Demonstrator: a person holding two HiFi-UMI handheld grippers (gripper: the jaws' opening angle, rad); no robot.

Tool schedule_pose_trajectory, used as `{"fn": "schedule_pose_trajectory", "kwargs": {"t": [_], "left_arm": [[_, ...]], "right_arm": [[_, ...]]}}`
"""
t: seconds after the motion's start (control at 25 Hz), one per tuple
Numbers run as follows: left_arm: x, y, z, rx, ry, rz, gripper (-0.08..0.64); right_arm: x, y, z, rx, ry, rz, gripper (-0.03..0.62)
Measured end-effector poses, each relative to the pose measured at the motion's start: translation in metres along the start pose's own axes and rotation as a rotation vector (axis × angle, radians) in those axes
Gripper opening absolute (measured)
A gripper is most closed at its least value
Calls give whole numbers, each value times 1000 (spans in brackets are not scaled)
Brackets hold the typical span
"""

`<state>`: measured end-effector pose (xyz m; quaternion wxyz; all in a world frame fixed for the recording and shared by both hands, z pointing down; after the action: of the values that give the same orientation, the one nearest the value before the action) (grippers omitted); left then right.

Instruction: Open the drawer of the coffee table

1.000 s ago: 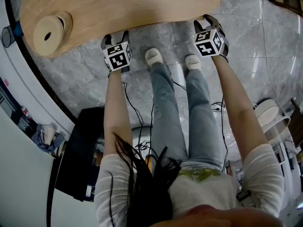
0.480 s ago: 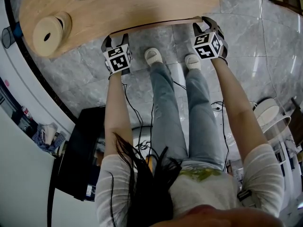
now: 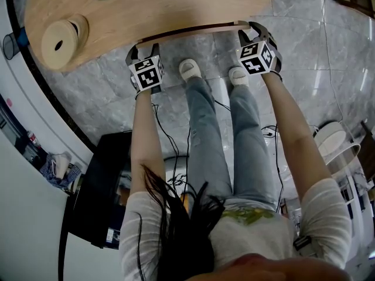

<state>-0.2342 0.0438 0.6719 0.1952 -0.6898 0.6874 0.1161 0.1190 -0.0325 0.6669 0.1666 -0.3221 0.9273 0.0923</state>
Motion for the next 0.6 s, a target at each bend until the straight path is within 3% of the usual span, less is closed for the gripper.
{"fn": "schedule_pose_trajectory", "kwargs": {"t": [0.2, 0.28, 0.48, 0.6], "left_arm": [[2, -2, 2, 76, 5, -81, 307], [7, -3, 7, 100, -12, -150, 305], [25, -25, 25, 86, -78, -463, 308], [25, -43, 29, 53, -98, -700, 308]], "right_arm": [[3, -1, -1, 32, 33, 22, 173], [6, 0, 2, 30, 31, 42, 187], [19, 15, 18, 37, -9, 116, 190], [29, 33, 20, 58, -23, 229, 190]]}}
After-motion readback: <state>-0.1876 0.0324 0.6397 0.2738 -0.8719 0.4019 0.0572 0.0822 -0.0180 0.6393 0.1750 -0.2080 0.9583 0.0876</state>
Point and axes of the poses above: the fingertips, and each gripper's own axes: z backward along the fingers, y to its left, x out of its top, the point moved 3 cm from there along z, backward along the fingers, and after that the axes turned 6 degrees about x, right-handed, at the moved point
